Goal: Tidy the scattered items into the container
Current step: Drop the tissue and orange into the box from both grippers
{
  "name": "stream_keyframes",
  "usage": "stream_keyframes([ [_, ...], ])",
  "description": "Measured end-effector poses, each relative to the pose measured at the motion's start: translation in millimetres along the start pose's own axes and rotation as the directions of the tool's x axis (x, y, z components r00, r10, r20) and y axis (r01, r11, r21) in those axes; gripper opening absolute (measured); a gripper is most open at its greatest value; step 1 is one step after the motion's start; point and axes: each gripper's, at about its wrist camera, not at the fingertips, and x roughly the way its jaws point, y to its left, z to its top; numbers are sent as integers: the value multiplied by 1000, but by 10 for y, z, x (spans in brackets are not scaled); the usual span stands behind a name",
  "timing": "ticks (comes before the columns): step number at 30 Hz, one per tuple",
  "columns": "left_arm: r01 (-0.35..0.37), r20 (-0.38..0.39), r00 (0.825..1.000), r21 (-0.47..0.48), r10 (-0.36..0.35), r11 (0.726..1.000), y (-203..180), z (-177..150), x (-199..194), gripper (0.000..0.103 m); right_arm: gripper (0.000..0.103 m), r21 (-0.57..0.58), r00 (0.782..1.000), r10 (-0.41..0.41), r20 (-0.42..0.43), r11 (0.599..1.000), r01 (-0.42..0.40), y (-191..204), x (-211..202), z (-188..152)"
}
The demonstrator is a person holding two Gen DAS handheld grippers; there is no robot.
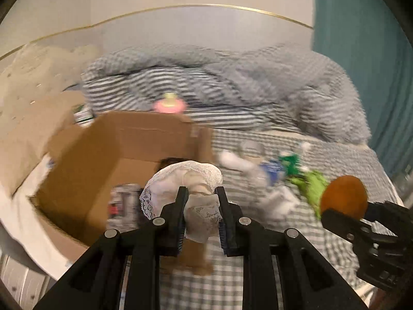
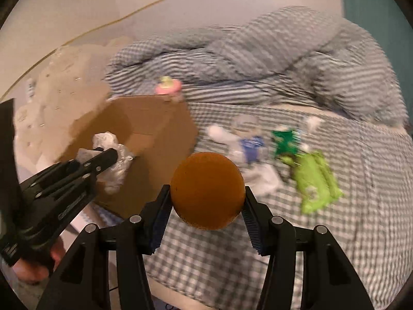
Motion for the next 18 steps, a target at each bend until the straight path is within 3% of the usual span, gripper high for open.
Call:
stream_keyframes([
  [4,-68,-29,997,-41,66,997,421,63,158,21,53,-56,998,44,-38,997,-46,383,308,145],
  [10,-110,-79,992,-114,101,987,901,67,445,21,53,-107,991,98,-89,988,-107,785,746,353],
  [12,-120,-94,990,-128,109,984,1019,60,548,27,53,-111,989,109,-98,987,-120,880,898,457],
  [13,-119,-102,989,-139,106,983,1069,54,590,42,53,-107,987,121,-103,985,-132,907,976,506],
  [14,-119,-110,989,-150,103,982,1109,49,631,68,54,-102,985,132,-111,984,-144,935,1064,550],
  [15,-122,-115,988,-159,104,980,1133,49,657,79,66,-90,984,140,-112,984,-151,952,1136,587],
  [16,-121,-116,988,-175,102,977,1170,34,675,86,75,-73,984,140,-106,986,-148,949,1183,620],
  [17,-116,-113,989,-184,96,976,1185,30,685,86,91,-53,987,132,-93,989,-137,920,1209,648],
  [18,-108,-114,990,-190,88,976,1192,26,701,87,94,-32,989,127,-75,991,-130,873,1211,668],
])
